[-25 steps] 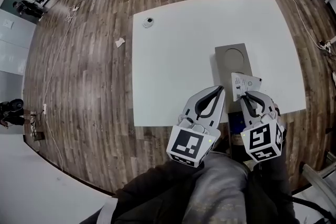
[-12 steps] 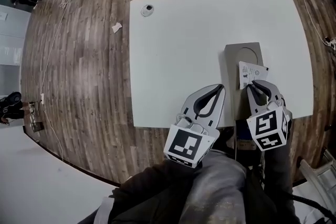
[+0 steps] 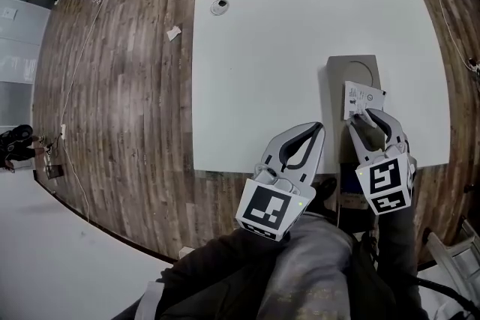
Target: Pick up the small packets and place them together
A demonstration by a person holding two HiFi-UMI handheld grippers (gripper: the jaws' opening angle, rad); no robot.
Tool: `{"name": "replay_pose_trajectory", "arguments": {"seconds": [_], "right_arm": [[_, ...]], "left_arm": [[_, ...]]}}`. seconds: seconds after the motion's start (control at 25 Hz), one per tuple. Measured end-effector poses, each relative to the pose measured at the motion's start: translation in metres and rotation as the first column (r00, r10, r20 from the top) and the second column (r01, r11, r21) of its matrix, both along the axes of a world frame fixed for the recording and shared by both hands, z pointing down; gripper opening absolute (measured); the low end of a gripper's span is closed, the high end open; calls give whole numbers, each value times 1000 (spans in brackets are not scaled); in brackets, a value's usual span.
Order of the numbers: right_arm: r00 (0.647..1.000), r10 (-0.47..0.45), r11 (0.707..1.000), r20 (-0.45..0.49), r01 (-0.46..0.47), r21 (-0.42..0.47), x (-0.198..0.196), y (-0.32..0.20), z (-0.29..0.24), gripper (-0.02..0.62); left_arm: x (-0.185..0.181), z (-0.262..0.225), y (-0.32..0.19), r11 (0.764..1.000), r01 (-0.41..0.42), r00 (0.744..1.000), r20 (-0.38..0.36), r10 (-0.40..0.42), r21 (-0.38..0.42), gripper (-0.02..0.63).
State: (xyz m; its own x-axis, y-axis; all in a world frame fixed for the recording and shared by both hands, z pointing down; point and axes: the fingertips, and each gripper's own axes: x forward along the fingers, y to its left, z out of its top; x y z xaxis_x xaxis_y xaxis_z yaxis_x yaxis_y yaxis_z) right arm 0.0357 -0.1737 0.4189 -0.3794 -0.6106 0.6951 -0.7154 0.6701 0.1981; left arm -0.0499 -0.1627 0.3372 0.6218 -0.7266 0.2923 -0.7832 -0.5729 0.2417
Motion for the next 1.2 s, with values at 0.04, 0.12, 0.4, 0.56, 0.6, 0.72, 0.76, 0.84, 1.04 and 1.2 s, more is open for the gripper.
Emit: {"name": "replay_pose_trajectory", "arguments": {"seconds": [0.04,0.12,0.4,0.56,0.6,0.72,0.76,0.84,1.04,1.2], "right_arm": [[1000,1,1000,0,-2,10,1,3,-3,150],[1000,8,1000,-1,-8,30,5,9,-11,150],[997,75,995,-6,-74,74,46,49,-25,150],[993,117,992,-12,-116,57,71,91,-22,150],[993,116,992,-10,-115,47,73,102,-18,150],[996,86,996,-5,-86,6,69,129,-2,150],[998,70,998,-2,-70,-7,65,136,3,150],[1000,25,999,-3,-26,-28,53,146,13,150],[988,-145,984,-48,140,-111,15,163,38,228],[977,-194,971,-86,179,-155,4,159,53,280]], "left_arm": [[0,-3,3,1000,1,1000,1,-1,6,3],[1,-8,10,1000,4,1000,4,-4,22,3],[25,-20,41,998,-20,1000,4,19,60,3],[49,-22,67,995,-65,998,4,65,69,3],[54,-21,73,995,-72,997,2,72,67,3],[65,-13,89,995,-87,996,1,87,49,3],[67,-11,93,995,-91,996,4,91,39,3],[68,-7,97,995,-92,996,9,91,27,3],[56,-7,93,997,-62,998,21,61,42,3],[43,-5,88,999,-44,999,22,43,24,3]]}}
